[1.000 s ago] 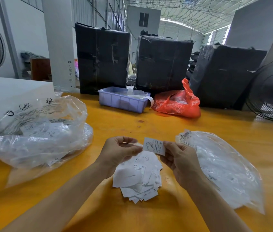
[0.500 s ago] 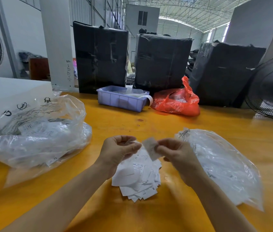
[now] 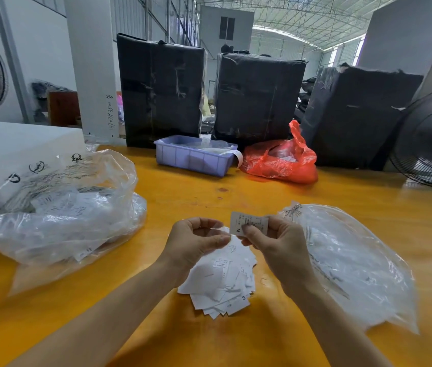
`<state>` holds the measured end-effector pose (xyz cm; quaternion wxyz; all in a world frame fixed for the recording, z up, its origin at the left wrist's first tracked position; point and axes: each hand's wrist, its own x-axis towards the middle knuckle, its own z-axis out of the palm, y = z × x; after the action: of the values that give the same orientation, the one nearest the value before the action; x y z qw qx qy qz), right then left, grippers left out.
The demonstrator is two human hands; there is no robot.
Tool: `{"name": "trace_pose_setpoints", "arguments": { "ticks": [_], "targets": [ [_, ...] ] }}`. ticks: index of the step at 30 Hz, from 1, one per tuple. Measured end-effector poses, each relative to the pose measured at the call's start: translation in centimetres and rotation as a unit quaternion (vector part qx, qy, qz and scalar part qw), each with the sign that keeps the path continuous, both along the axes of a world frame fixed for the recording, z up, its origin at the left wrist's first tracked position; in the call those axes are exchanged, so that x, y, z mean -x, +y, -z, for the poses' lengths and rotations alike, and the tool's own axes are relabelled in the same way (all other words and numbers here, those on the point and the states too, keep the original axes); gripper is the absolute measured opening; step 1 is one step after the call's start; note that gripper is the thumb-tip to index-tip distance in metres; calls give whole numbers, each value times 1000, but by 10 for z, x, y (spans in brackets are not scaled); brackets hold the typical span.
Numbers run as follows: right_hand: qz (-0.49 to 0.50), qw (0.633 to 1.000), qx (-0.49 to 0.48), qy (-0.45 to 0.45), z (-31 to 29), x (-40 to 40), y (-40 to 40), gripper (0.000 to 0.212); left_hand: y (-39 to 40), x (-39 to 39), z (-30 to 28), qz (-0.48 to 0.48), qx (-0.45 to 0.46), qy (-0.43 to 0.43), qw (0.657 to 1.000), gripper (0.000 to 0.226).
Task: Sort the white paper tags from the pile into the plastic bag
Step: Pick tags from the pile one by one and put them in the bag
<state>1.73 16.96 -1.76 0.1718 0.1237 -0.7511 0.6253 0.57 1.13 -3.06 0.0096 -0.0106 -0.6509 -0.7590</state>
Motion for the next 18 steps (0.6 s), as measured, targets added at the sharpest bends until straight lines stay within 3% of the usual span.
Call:
{"name": "trace_pose_setpoints", "arguments": {
  "ticks": [7, 18],
  "targets": [
    [62, 992, -102, 50, 1, -1, -1, 8, 1, 0, 1, -1, 15, 8, 1000, 30],
    [99, 974, -173, 112, 3, -3, -3, 6, 2, -4, -3, -6, 31, 1, 1000, 31]
  ]
}}
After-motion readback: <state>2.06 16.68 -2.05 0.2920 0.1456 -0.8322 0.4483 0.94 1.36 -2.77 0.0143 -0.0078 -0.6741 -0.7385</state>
